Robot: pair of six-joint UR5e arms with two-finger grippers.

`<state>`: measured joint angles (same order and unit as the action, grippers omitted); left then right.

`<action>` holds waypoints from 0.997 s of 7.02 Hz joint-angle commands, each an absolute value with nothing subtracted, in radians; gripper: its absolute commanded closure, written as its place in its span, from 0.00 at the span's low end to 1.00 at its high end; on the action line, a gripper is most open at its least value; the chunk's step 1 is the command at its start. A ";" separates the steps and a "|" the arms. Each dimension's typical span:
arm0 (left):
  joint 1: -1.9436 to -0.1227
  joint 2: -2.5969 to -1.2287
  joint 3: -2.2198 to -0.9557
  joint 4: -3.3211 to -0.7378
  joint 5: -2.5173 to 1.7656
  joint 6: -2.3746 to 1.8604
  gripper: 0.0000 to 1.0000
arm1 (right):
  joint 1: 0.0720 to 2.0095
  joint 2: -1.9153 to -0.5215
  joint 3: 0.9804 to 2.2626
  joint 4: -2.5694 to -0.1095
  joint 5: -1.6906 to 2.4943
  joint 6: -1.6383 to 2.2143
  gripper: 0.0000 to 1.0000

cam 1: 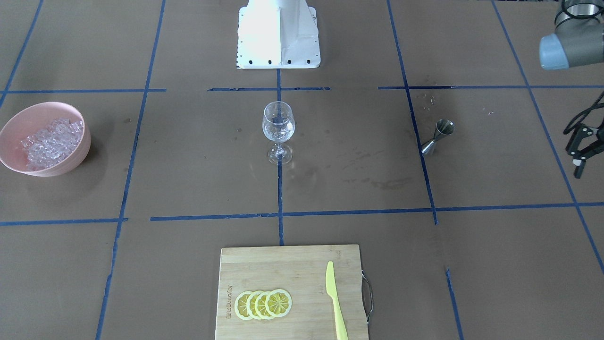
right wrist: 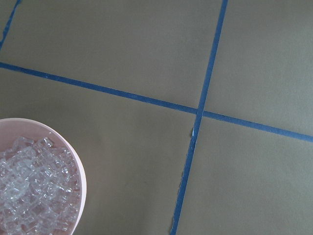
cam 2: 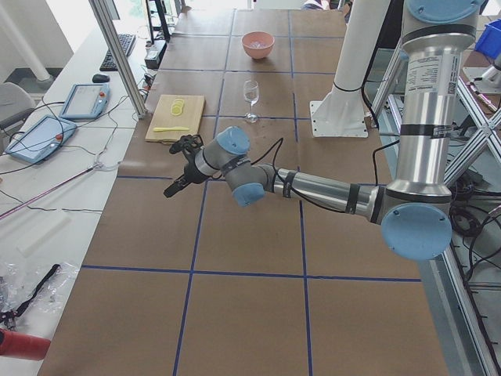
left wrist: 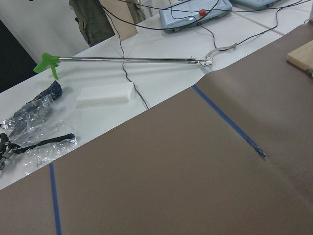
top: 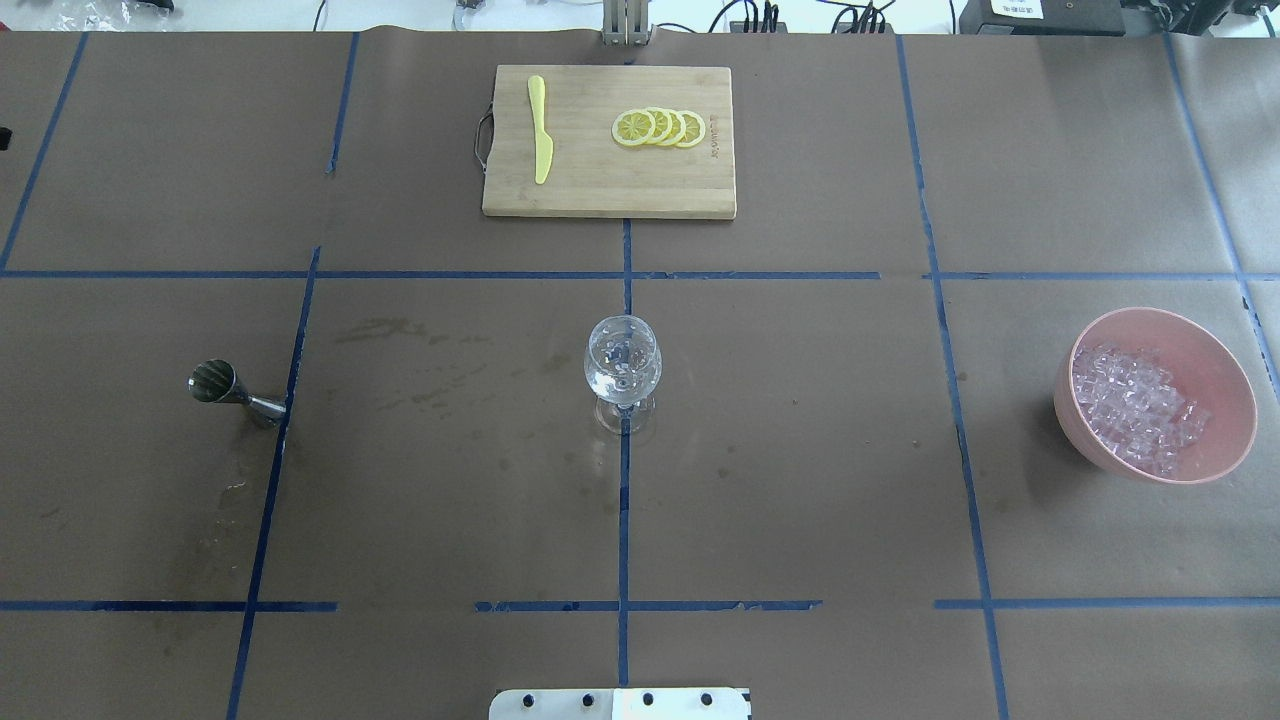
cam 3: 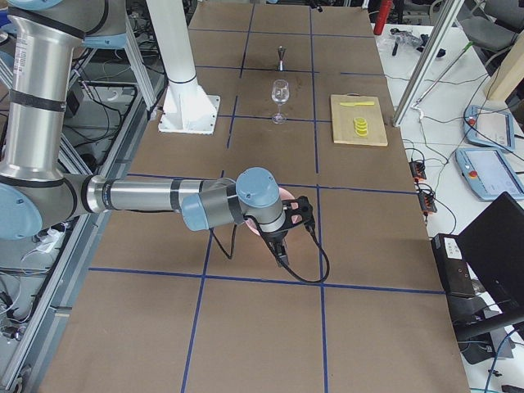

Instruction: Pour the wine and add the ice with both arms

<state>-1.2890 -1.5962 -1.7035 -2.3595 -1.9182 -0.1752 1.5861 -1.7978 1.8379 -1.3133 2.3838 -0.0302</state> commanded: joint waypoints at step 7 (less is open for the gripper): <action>-1.623 -1.447 -1.719 -1.541 -2.331 0.094 0.00 | 1.534 -1.792 1.952 -1.316 2.442 0.154 0.00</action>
